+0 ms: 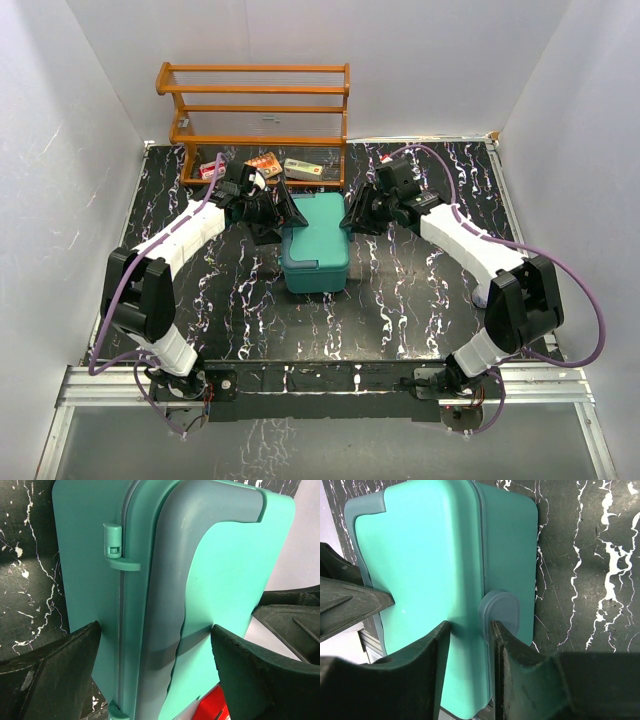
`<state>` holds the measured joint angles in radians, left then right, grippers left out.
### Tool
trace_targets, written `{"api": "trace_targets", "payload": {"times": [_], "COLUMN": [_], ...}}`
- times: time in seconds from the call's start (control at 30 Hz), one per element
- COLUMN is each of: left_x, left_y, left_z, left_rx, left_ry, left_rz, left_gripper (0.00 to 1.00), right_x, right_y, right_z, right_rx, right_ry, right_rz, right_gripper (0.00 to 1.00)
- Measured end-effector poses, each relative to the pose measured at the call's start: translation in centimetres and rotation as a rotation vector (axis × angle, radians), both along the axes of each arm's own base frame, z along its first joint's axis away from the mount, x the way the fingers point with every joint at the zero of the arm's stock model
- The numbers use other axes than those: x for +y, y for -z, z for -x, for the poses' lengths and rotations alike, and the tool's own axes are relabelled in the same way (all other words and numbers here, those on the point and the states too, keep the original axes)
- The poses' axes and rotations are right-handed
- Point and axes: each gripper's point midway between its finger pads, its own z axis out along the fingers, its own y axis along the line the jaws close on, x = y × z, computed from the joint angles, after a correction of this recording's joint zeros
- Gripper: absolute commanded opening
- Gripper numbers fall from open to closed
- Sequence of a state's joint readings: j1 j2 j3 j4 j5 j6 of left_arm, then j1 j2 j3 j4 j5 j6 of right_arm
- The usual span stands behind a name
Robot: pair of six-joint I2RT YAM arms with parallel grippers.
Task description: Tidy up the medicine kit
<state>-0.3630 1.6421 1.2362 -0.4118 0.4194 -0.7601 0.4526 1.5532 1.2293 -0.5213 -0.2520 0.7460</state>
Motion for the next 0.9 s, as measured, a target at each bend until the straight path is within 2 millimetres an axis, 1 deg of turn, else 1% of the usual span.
{"api": "trace_targets", "payload": {"times": [0.07,0.13,0.17,0.3,0.37,0.47,0.7,0.9], "left_x": [0.0,-0.1,-0.1,-0.1,-0.1,-0.1,-0.1,-0.2], "left_y": [0.0,0.0,0.0,0.0,0.0,0.0,0.0,0.0], "left_z": [0.0,0.0,0.0,0.0,0.0,0.0,0.0,0.0], "left_rx": [0.0,0.0,0.0,0.0,0.0,0.0,0.0,0.002], "left_ry": [0.001,0.002,0.002,0.003,0.004,0.004,0.004,0.006], "left_rz": [0.001,0.003,0.003,0.005,0.005,0.005,0.006,0.01], "left_gripper": [0.88,0.88,0.88,0.88,0.88,0.88,0.88,0.88], "right_x": [-0.1,-0.2,-0.2,-0.1,0.1,0.3,0.9,1.3], "right_y": [-0.2,-0.3,-0.3,-0.2,-0.1,0.1,0.6,0.9], "right_z": [-0.1,-0.2,-0.2,-0.1,0.0,0.1,0.2,0.1], "right_rx": [-0.004,-0.005,-0.005,-0.002,0.001,0.005,0.018,0.028], "right_ry": [0.004,0.007,0.007,0.005,-0.003,-0.012,-0.043,-0.077], "right_rz": [0.003,0.006,0.006,0.007,0.008,0.009,-0.008,-0.035], "right_gripper": [0.29,0.3,0.32,0.48,0.53,0.58,0.62,0.62]}}
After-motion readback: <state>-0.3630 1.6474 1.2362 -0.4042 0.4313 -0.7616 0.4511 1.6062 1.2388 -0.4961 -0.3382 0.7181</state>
